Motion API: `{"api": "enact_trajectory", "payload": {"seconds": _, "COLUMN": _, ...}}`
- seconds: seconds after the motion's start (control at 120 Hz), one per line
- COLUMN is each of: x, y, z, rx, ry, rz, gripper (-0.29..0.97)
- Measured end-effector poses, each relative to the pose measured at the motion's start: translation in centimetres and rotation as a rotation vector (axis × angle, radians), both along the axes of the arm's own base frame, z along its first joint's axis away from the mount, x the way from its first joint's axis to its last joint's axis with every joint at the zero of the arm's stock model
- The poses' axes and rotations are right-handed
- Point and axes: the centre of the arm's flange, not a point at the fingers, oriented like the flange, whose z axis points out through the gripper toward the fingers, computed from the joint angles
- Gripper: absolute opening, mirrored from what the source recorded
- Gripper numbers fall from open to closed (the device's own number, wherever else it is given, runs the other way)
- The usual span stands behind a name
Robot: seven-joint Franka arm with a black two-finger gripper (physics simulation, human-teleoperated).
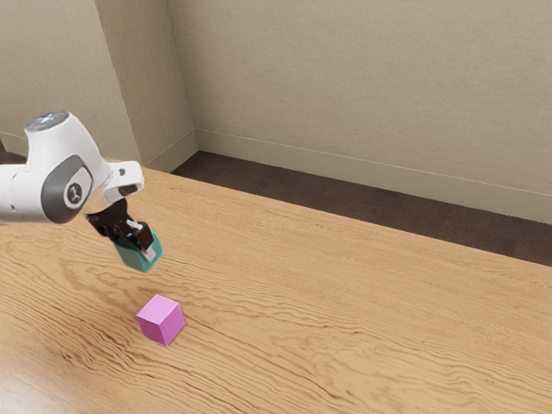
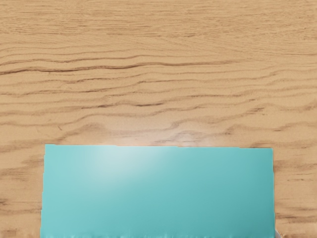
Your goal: Pick up the blue block with one arm, and put the blue block on the pink block with one arm
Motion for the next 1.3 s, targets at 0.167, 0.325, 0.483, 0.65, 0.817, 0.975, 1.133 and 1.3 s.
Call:
{"api": "enact_trajectory", "payload": {"seconds": 0.167, "x": -2.7, "y": -2.2, "z": -0.7, "rx": -0.008, "ry": 0.024, "rz": 0.042, "gripper": 0.36}}
{"api": "enact_trajectory", "payload": {"seconds": 0.325, "x": -4.6, "y": -4.8, "z": -0.9, "rx": -0.009, "ry": 0.03, "rz": 0.067, "gripper": 0.36}}
{"api": "enact_trajectory", "payload": {"seconds": 0.483, "x": -5.5, "y": -6.4, "z": -1.3, "rx": -0.013, "ry": 0.041, "rz": 0.104, "gripper": 0.36}}
{"api": "enact_trajectory", "payload": {"seconds": 0.65, "x": -6.0, "y": -7.2, "z": -2.1, "rx": -0.021, "ry": 0.061, "rz": 0.151, "gripper": 0.36}}
{"api": "enact_trajectory", "payload": {"seconds": 0.817, "x": -6.0, "y": -7.8, "z": -2.9, "rx": -0.031, "ry": 0.082, "rz": 0.185, "gripper": 0.36}}
{"api": "enact_trajectory", "payload": {"seconds": 0.975, "x": -5.9, "y": -7.8, "z": -3.5, "rx": -0.023, "ry": 0.096, "rz": 0.204, "gripper": 0.36}}
{"api": "enact_trajectory", "payload": {"seconds": 1.133, "x": -5.8, "y": -8.0, "z": -3.6, "rx": 0.006, "ry": 0.097, "rz": 0.19, "gripper": 0.36}}
{"api": "enact_trajectory", "payload": {"seconds": 1.3, "x": -5.8, "y": -8.5, "z": -3.5, "rx": 0.013, "ry": 0.094, "rz": 0.185, "gripper": 0.36}}
